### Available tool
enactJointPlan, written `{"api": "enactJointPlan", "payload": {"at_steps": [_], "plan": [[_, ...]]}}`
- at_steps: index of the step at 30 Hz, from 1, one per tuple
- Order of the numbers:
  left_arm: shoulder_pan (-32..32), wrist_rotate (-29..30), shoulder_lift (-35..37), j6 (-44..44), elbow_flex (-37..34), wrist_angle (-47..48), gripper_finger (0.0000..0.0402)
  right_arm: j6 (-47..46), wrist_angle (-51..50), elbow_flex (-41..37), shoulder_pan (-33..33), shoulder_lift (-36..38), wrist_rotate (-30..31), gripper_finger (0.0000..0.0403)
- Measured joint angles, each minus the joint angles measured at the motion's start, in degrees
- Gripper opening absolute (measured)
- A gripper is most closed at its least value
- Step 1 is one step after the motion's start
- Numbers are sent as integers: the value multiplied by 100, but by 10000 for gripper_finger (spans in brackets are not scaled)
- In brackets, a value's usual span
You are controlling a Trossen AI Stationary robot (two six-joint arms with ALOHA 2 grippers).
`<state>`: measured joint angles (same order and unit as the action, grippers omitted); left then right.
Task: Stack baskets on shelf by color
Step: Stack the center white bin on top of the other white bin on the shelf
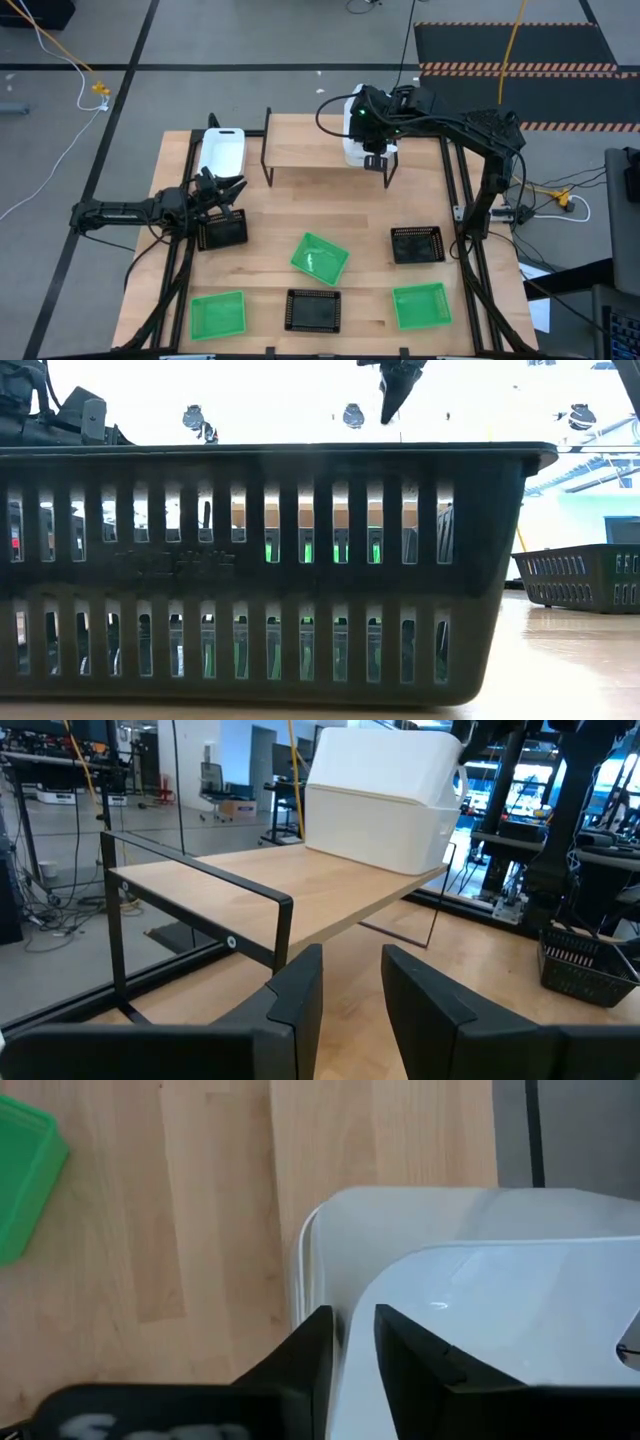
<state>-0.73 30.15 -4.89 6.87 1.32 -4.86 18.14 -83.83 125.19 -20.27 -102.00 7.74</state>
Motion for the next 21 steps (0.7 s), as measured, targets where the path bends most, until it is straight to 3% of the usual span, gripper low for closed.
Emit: {"api": "enactJointPlan", "payload": {"at_steps": [7, 13, 15, 18, 21], "plan": [[0, 0, 0, 0, 0, 71, 106, -82, 335, -9, 0, 626, 545, 75], [0, 0, 0, 70, 0, 77, 106, -169, 1107, 9, -46, 1525, -565, 75], [0, -1, 2, 114, 0, 80, 106, -265, 1093, -70, -37, 1688, -631, 76], [7, -5, 0, 171, 0, 90, 106, -343, 1062, -691, -28, 2007, -635, 82], [11, -55, 2, 188, 0, 95, 106, -198, 1521, -1836, -36, 2431, -641, 97]]}}
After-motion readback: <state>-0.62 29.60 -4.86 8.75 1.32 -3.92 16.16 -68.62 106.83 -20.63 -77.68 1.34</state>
